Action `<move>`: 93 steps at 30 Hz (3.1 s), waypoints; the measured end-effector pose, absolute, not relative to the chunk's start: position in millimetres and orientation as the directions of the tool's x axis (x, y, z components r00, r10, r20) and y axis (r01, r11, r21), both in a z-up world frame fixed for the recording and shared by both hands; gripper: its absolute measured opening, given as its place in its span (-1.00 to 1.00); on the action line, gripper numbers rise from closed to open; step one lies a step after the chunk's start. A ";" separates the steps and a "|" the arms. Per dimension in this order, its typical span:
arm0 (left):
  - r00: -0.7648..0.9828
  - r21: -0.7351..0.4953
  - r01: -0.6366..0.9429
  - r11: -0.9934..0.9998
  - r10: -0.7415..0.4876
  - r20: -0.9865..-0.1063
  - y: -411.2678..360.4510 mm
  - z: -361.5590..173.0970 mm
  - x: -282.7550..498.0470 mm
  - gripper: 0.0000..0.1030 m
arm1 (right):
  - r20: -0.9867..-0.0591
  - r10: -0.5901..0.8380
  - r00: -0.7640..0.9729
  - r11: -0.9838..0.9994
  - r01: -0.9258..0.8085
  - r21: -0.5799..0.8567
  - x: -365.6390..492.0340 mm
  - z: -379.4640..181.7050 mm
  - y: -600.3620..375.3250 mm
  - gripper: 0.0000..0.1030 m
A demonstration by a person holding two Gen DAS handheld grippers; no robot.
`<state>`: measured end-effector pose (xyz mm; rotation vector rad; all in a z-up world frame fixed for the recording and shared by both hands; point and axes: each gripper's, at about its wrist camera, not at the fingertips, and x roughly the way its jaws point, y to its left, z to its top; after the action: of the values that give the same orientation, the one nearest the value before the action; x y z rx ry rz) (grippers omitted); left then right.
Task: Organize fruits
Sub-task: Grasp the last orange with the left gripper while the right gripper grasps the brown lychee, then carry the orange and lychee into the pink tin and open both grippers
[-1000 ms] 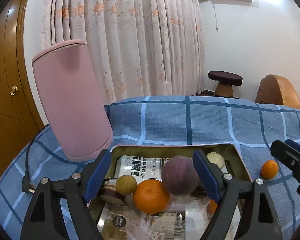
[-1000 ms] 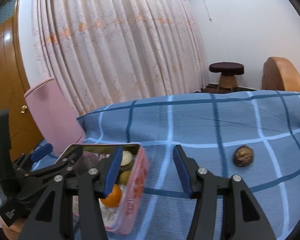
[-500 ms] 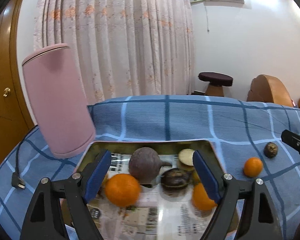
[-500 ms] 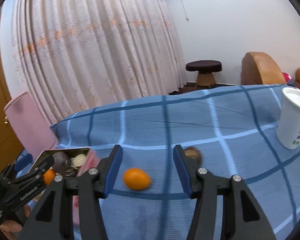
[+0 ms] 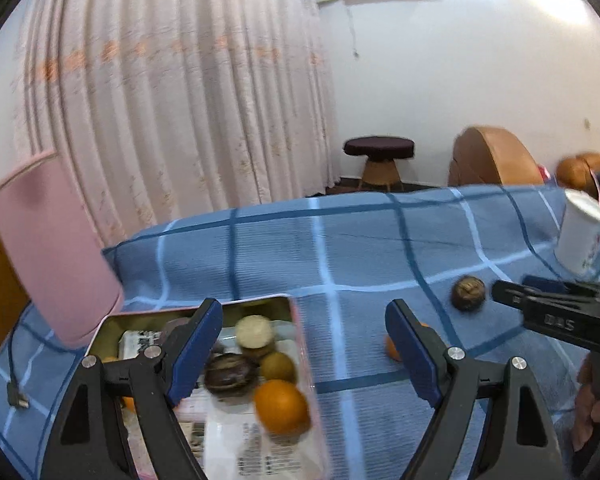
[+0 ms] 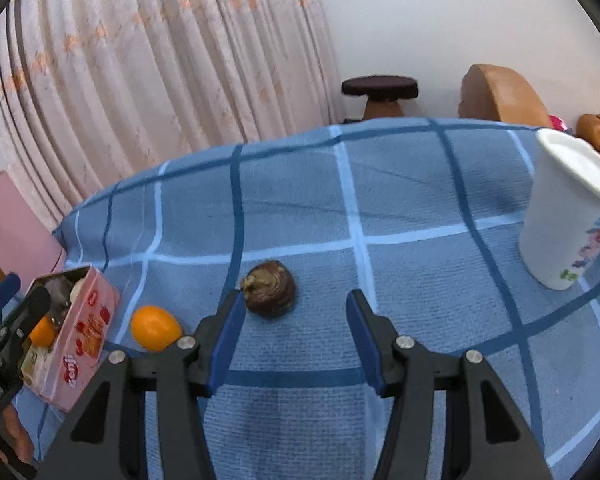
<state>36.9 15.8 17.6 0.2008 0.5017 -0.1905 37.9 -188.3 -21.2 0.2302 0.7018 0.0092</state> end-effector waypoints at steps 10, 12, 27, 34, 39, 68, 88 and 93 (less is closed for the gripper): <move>0.836 0.279 0.282 0.918 -0.092 -0.541 -27.3 9.0 40.5 0.64 | -0.720 0.148 0.678 0.985 -0.035 0.169 80.7 -35.8 -169.2 -0.10; 0.830 0.293 0.292 0.910 -0.088 -0.551 -36.5 7.0 43.2 0.64 | -0.741 0.125 0.660 0.990 -0.034 0.137 81.6 -39.4 -168.8 -0.20; 0.721 0.259 0.322 0.911 -0.059 -0.690 -86.1 -24.0 72.4 0.62 | -0.639 0.019 0.769 0.947 0.192 0.259 46.7 -1.1 -239.1 -0.21; 0.672 0.203 0.307 0.930 -0.060 -0.738 -85.3 -39.5 84.5 0.23 | -0.623 0.030 0.782 0.945 0.181 0.273 42.9 5.1 -238.7 -0.21; 0.672 0.128 0.269 0.955 -0.091 -0.735 -66.9 -34.6 87.8 -0.17 | -0.616 0.029 0.787 0.947 0.176 0.270 40.9 3.9 -234.6 -0.21; 0.901 0.079 0.110 0.991 -0.066 -0.429 74.8 28.9 19.6 -0.17 | -0.412 0.121 0.903 0.990 -0.082 0.111 -7.8 23.8 -81.6 -0.21; 0.859 0.061 -0.054 0.997 0.077 -0.507 172.1 6.2 50.1 -0.17 | -0.482 0.245 0.841 0.969 -0.205 0.135 24.0 5.5 29.3 -0.21; 0.839 0.074 -0.067 0.995 0.097 -0.535 174.8 0.9 57.5 -0.17 | -0.506 0.244 0.827 0.970 -0.206 0.132 36.4 0.4 37.6 -0.21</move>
<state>57.5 174.8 0.9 0.0529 0.5681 0.0868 36.4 37.6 0.4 0.0729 0.5464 0.2390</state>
